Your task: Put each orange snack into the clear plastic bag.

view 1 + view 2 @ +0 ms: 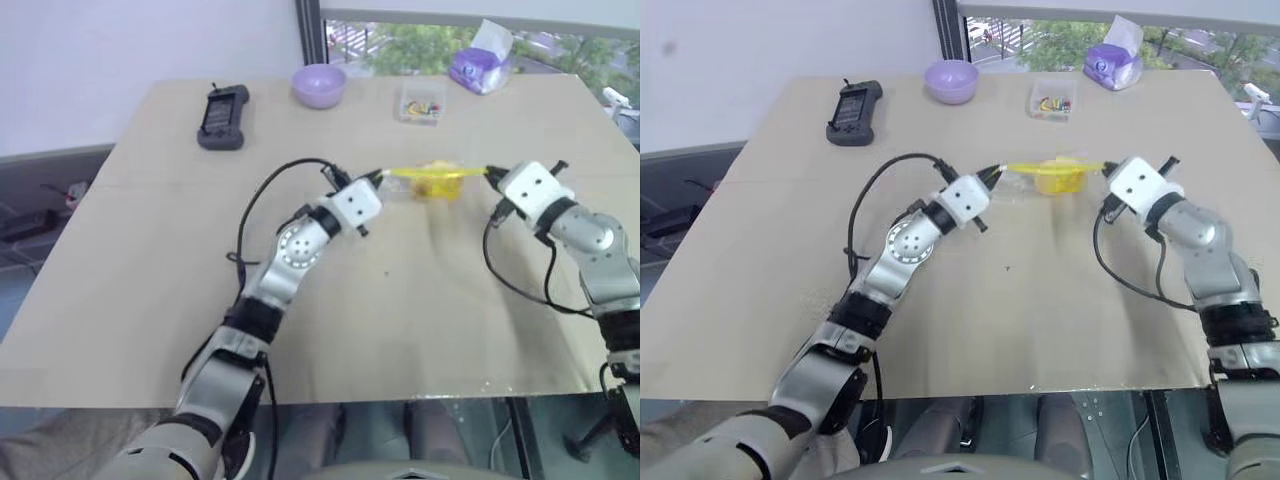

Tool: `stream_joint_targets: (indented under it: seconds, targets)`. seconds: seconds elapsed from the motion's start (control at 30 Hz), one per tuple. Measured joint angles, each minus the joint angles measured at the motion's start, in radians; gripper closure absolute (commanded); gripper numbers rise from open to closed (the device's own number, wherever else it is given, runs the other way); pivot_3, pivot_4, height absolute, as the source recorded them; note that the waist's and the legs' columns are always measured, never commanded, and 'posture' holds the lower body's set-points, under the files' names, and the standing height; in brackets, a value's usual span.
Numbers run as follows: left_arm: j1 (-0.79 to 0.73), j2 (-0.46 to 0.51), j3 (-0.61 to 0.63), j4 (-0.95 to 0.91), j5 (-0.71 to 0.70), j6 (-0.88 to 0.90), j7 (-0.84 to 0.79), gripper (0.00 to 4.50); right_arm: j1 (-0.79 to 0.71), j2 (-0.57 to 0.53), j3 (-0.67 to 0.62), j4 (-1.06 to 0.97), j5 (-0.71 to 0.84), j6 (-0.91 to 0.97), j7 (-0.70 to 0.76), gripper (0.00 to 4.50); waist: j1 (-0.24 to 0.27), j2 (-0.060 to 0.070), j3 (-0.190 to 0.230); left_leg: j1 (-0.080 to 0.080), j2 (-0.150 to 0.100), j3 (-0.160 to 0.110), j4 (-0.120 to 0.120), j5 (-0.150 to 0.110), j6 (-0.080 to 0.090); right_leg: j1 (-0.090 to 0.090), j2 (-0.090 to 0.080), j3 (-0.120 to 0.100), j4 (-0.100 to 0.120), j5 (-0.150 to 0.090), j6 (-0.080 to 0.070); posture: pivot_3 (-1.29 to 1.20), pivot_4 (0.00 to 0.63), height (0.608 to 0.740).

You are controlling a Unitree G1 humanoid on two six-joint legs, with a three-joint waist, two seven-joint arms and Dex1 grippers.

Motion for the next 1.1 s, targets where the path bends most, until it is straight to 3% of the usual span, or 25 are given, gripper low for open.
stream_joint_targets:
  seconds: [0.07, 0.1, 0.2, 0.23, 0.33, 0.57, 0.7, 0.87, 1.1]
  targets:
    - [0.044, 0.008, -0.004, -0.053, -0.005, 0.035, -0.036, 4.50, 0.049, -0.018, 0.000, -0.077, 0.015, 0.064, 0.054, 4.45, 0.001, 0.000, 0.000, 0.000, 0.000, 0.000, 0.001, 0.000, 0.000, 0.001, 0.000, 0.000, 0.000, 0.000, 0.000, 0.00, 0.150, 0.740]
    - [0.060, 0.011, -0.005, -0.073, -0.008, 0.045, -0.048, 4.50, 0.067, -0.025, 0.000, -0.105, 0.021, 0.086, 0.073, 4.21, 0.001, 0.000, 0.000, 0.001, 0.000, 0.000, 0.001, 0.000, 0.000, 0.001, 0.000, 0.000, 0.000, 0.000, 0.000, 0.00, 0.150, 0.740]
    - [0.124, 0.022, -0.015, -0.154, -0.018, 0.097, -0.100, 4.50, 0.132, -0.061, -0.001, -0.227, 0.045, 0.183, 0.153, 3.14, 0.003, 0.000, 0.000, 0.001, 0.000, 0.000, 0.001, 0.000, 0.000, 0.001, 0.000, 0.000, 0.000, 0.000, 0.000, 0.00, 0.150, 0.740]
    - [0.133, 0.021, -0.019, -0.167, -0.018, 0.111, -0.111, 4.50, 0.144, -0.072, -0.002, -0.254, 0.051, 0.209, 0.174, 2.45, 0.004, 0.000, 0.000, 0.001, 0.000, 0.000, 0.001, 0.000, 0.000, 0.001, 0.000, 0.000, 0.000, 0.000, 0.000, 0.00, 0.150, 0.740]
    - [0.145, 0.016, -0.021, -0.205, -0.018, 0.138, -0.120, 4.50, 0.184, -0.118, -0.006, -0.328, 0.071, 0.274, 0.234, 1.54, 0.009, 0.000, 0.000, 0.001, 0.000, 0.000, 0.001, 0.000, 0.000, 0.001, 0.000, -0.001, 0.000, 0.000, 0.000, 0.00, 0.150, 0.740]
    - [0.155, 0.002, -0.035, -0.246, -0.017, 0.158, -0.133, 4.50, 0.150, -0.194, -0.032, -0.544, 0.188, 0.456, 0.367, 1.54, 0.007, 0.000, 0.000, 0.001, 0.001, 0.000, 0.001, 0.000, 0.000, 0.002, 0.000, -0.001, 0.000, 0.000, 0.000, 0.00, 0.150, 0.740]
    - [0.177, -0.013, -0.061, -0.274, -0.018, 0.162, -0.148, 4.50, 0.029, -0.101, 0.019, -0.631, 0.210, 0.523, 0.342, 1.54, 0.012, -0.001, 0.000, 0.001, 0.001, -0.001, 0.001, 0.000, 0.000, 0.003, 0.000, -0.002, -0.001, 0.000, 0.000, 0.00, 0.150, 0.740]
    - [0.183, -0.016, -0.078, -0.291, -0.020, 0.163, -0.175, 4.50, 0.010, -0.021, 0.113, -0.604, 0.178, 0.545, 0.312, 1.54, 0.027, -0.001, 0.000, 0.001, 0.001, -0.001, 0.001, 0.000, 0.000, 0.002, 0.000, -0.002, -0.001, 0.000, 0.000, 0.00, 0.150, 0.740]
    - [0.193, -0.021, -0.097, -0.305, -0.039, 0.163, -0.214, 4.50, -0.005, -0.001, 0.213, -0.559, 0.088, 0.473, 0.313, 1.54, 0.030, -0.001, 0.000, 0.001, 0.000, -0.001, 0.001, 0.000, 0.000, 0.002, 0.000, -0.002, -0.001, 0.000, 0.000, 0.00, 0.150, 0.740]
